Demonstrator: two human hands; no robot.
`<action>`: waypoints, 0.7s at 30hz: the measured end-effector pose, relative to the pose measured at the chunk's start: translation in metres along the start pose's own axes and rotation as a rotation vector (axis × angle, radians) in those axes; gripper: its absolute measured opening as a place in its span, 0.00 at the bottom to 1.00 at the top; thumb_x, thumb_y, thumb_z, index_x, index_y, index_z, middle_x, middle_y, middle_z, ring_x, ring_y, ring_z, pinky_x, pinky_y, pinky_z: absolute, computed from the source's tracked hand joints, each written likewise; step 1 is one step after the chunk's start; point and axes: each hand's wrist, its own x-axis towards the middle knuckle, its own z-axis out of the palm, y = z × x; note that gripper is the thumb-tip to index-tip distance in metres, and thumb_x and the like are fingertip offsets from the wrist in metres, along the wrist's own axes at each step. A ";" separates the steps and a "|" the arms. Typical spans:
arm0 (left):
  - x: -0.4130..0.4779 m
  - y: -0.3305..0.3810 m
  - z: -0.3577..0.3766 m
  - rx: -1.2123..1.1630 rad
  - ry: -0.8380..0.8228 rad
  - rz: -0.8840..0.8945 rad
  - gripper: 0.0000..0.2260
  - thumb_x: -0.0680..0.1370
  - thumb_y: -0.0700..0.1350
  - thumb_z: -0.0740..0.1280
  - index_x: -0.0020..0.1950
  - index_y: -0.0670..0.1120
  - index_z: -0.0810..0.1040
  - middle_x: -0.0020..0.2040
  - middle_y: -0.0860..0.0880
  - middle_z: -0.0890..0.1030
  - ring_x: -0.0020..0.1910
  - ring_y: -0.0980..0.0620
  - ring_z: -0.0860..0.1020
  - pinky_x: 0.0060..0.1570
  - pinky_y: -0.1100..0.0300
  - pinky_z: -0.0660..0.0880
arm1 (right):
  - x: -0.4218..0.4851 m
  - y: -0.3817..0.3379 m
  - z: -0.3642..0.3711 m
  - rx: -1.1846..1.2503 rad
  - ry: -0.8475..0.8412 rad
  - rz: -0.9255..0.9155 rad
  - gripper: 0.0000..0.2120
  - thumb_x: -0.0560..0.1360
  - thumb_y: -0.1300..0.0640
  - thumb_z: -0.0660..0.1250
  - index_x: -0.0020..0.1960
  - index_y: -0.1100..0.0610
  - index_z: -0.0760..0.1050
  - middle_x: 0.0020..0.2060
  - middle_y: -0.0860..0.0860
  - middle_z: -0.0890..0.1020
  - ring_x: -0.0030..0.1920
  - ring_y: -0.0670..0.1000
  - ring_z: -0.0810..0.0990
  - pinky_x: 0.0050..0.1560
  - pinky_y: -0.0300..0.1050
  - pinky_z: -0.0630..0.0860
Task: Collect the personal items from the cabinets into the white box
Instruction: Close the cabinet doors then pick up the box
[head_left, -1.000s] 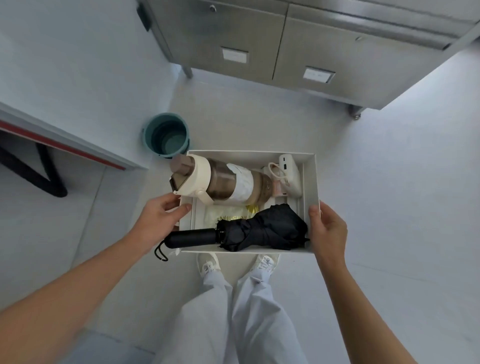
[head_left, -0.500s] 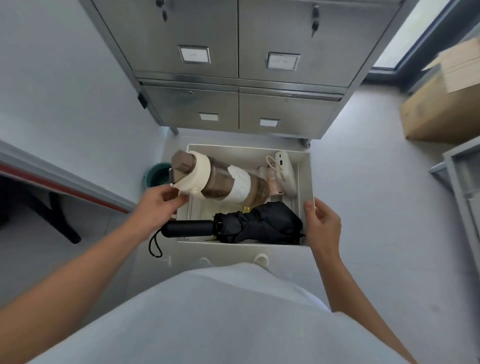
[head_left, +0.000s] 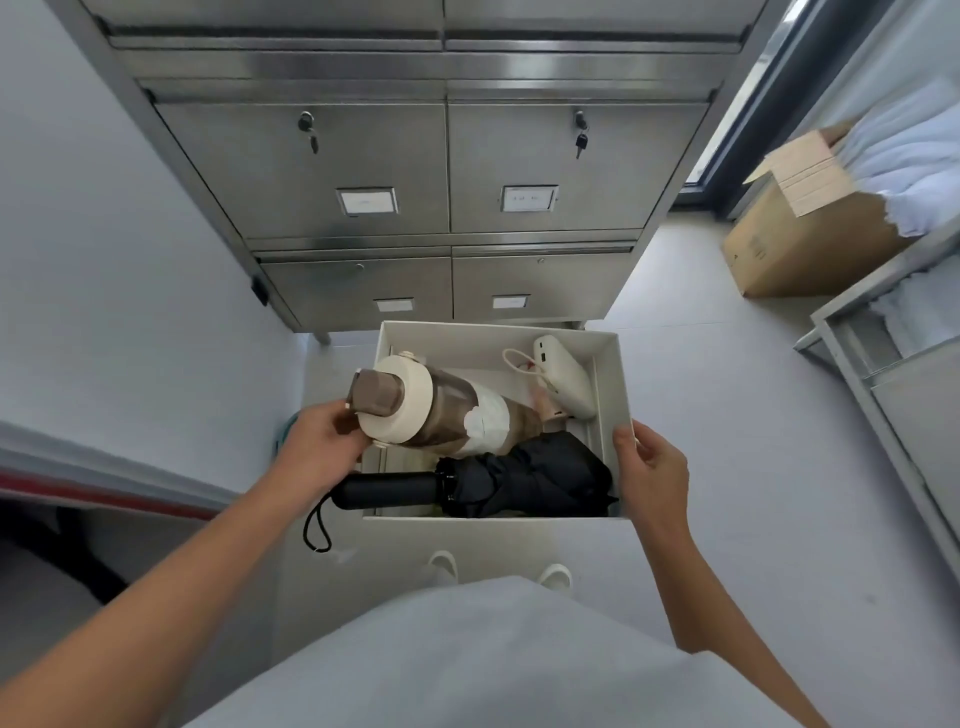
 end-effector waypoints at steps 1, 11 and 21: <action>0.003 0.000 -0.004 0.012 -0.001 0.010 0.05 0.76 0.42 0.69 0.43 0.50 0.82 0.33 0.54 0.82 0.33 0.54 0.76 0.34 0.61 0.71 | -0.003 -0.002 0.003 0.002 0.011 0.010 0.13 0.82 0.49 0.63 0.47 0.56 0.80 0.42 0.64 0.82 0.46 0.69 0.80 0.47 0.65 0.80; 0.054 0.030 0.017 0.100 -0.171 -0.040 0.04 0.75 0.42 0.71 0.48 0.50 0.82 0.39 0.50 0.82 0.39 0.50 0.78 0.40 0.56 0.74 | -0.003 0.008 -0.011 -0.033 0.094 0.134 0.12 0.82 0.50 0.63 0.44 0.50 0.82 0.39 0.61 0.83 0.39 0.63 0.82 0.43 0.56 0.81; 0.071 0.045 0.123 0.209 -0.328 -0.123 0.08 0.74 0.42 0.73 0.53 0.47 0.83 0.42 0.49 0.83 0.40 0.50 0.79 0.46 0.53 0.76 | 0.012 0.090 -0.068 -0.041 0.129 0.366 0.15 0.82 0.50 0.63 0.41 0.57 0.79 0.32 0.61 0.77 0.31 0.55 0.71 0.36 0.48 0.71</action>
